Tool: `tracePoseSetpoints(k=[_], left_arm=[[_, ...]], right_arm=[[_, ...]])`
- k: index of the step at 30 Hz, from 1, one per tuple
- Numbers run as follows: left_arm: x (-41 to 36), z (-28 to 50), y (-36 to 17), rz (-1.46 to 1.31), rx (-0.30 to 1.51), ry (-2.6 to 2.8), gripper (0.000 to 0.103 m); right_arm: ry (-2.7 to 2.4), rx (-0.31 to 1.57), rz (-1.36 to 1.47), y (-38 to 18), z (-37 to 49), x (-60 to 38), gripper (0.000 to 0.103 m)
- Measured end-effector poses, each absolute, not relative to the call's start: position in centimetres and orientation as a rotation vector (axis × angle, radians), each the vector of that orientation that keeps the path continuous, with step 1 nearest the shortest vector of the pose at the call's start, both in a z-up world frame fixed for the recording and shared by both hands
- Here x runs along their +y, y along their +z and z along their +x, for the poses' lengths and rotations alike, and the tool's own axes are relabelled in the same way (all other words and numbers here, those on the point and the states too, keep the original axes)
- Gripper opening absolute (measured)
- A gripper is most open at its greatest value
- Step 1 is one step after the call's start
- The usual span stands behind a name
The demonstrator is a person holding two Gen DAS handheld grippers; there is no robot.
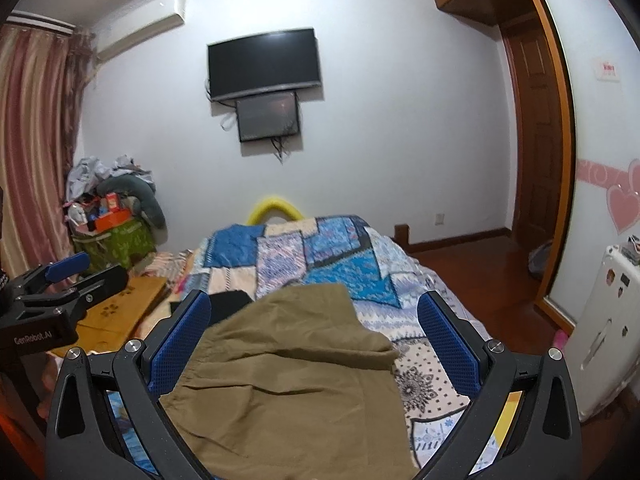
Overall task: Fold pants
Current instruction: 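Move both grippers down toward the khaki pants on the quilt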
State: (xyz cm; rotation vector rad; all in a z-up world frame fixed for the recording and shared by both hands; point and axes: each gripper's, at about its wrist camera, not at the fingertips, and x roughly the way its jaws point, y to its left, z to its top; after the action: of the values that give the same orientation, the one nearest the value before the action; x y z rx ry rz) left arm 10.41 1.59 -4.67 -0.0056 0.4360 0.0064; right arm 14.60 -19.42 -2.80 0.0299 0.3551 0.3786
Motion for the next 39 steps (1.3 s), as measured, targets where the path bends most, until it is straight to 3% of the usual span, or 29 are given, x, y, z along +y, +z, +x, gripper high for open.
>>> tracePoseSetpoints(k=[16, 24, 26, 35, 39], left_arm=[[7.1, 22.8, -16.5, -0.015, 0.885, 0.043, 0.103], [9.3, 25.0, -20.8, -0.010, 1.048, 0.050, 0.098], [9.5, 25.3, -21.6, -0.013, 1.084, 0.046, 0.090], [10.6, 25.6, -24.1, -0.075, 1.157, 0.001, 0.089], [11.4, 26.0, -24.6, -0.073, 1.143, 0.024, 0.089]], right_arm=[[0.344, 0.756, -0.032, -12.6, 26.0, -22.8, 0.102], [0.420, 0.983, -0.052, -18.3, 31.0, -22.5, 0.075], [0.447, 1.015, -0.049, -19.2, 32.1, -22.0, 0.073], [0.567, 1.136, 0.100, -22.5, 34.5, -22.4, 0.073], [0.597, 1.155, 0.201, -23.2, 34.1, -23.3, 0.062]])
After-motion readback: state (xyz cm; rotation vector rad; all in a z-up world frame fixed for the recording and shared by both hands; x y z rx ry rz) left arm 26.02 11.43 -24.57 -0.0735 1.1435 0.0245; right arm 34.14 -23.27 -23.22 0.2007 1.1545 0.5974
